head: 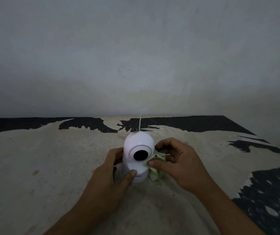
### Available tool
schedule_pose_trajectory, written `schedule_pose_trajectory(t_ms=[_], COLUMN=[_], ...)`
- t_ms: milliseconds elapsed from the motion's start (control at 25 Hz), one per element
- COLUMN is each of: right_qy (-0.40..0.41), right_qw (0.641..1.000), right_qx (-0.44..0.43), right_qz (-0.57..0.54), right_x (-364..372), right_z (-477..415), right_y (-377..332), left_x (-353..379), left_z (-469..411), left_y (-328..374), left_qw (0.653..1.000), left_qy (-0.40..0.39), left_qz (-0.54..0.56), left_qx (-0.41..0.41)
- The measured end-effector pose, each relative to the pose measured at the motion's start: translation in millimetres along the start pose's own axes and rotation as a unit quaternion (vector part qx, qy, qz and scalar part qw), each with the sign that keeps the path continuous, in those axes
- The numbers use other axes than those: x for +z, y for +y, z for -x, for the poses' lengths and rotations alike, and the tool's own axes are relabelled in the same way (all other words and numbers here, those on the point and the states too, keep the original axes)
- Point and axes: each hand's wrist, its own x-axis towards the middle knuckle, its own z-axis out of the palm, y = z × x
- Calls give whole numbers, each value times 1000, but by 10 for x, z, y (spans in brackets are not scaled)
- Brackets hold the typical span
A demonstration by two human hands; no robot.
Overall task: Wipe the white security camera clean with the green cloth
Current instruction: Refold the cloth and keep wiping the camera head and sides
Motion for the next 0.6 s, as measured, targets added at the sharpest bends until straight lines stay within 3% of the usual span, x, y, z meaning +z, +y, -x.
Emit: schedule_pose_trajectory(t_ms=[160, 360, 600], right_qy=[6, 43, 159], right_qw=[999, 998, 986], right_qx=[17, -6, -42], right_qz=[40, -46, -34], right_x=[65, 2, 259], right_z=[14, -20, 85], right_y=[-3, -59, -204], left_x=[-4, -9, 5], left_z=[4, 4, -1], left_y=[4, 10, 8], left_qw=[1000, 1000, 1000], left_qy=[-6, -4, -1], left_qz=[-1, 4, -4], left_qx=[2, -10, -1])
